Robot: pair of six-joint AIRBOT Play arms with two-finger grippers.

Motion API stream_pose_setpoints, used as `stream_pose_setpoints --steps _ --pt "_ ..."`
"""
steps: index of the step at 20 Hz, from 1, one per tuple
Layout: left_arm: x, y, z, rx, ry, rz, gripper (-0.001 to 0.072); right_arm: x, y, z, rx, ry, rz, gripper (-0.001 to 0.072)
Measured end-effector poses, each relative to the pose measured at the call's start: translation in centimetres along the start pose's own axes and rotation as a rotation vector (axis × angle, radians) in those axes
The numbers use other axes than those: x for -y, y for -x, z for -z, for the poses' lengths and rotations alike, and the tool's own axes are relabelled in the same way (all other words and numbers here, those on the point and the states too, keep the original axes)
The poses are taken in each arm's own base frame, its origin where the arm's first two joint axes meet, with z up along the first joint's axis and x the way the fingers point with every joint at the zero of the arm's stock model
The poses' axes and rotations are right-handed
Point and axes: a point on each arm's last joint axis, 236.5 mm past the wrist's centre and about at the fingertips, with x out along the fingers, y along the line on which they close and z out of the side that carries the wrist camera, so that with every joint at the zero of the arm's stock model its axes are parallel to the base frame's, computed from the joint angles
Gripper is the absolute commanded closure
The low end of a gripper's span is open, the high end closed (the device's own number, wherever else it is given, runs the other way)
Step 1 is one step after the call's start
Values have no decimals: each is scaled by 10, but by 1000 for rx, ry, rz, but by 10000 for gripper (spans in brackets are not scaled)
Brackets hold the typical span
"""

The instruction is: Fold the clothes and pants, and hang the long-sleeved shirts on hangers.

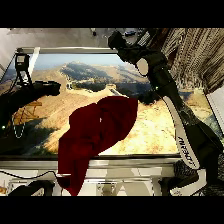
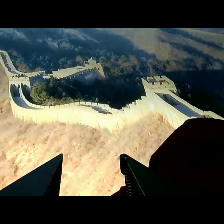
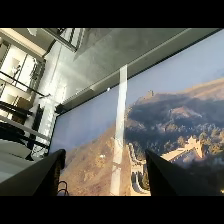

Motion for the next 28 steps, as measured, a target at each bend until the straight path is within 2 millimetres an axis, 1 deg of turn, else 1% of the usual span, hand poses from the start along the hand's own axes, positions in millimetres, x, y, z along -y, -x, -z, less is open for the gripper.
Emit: stream_pose_setpoints --steps 2,4,5,8,11,14,17,19,21,22,24,25,26,27,28 --pt "0 0 1 -3 1 2 303 0 0 0 0 0 0 118" --pt "3 0 6 -25 3 13 301 0 0 0 0 0 0 118" --pt "5 0 10 -44 4 22 300 0 0 0 0 0 0 118" --pt "17 3 34 -144 -4 69 299 0 0 0 0 0 0 118" --pt "44 8 60 -254 -55 154 302 0 0 0 0 0 0 118" --pt "84 14 81 -330 -127 263 303 0 0 0 0 0 0 118" --pt "119 18 100 -379 -194 348 304 0 0 0 0 0 0 118" --pt "134 20 113 -408 -222 384 302 0 0 0 0 0 0 119" --pt "143 22 129 -444 -240 409 302 0 0 0 -1 11 2 183" --pt "146 23 138 -465 -252 422 302 2 0 2 -10 47 9 177" --pt "153 28 164 -526 -306 463 302 9 0 14 -57 239 36 172" --pt "157 33 180 -565 -347 494 302 18 0 26 -113 388 59 156" --pt "160 38 195 -599 -390 526 302 29 2 42 -187 525 81 111" --pt "164 43 209 -628 -435 558 302 42 4 58 -269 641 92 111" --pt "168 47 222 -650 -479 590 302 52 6 72 -337 711 92 111"
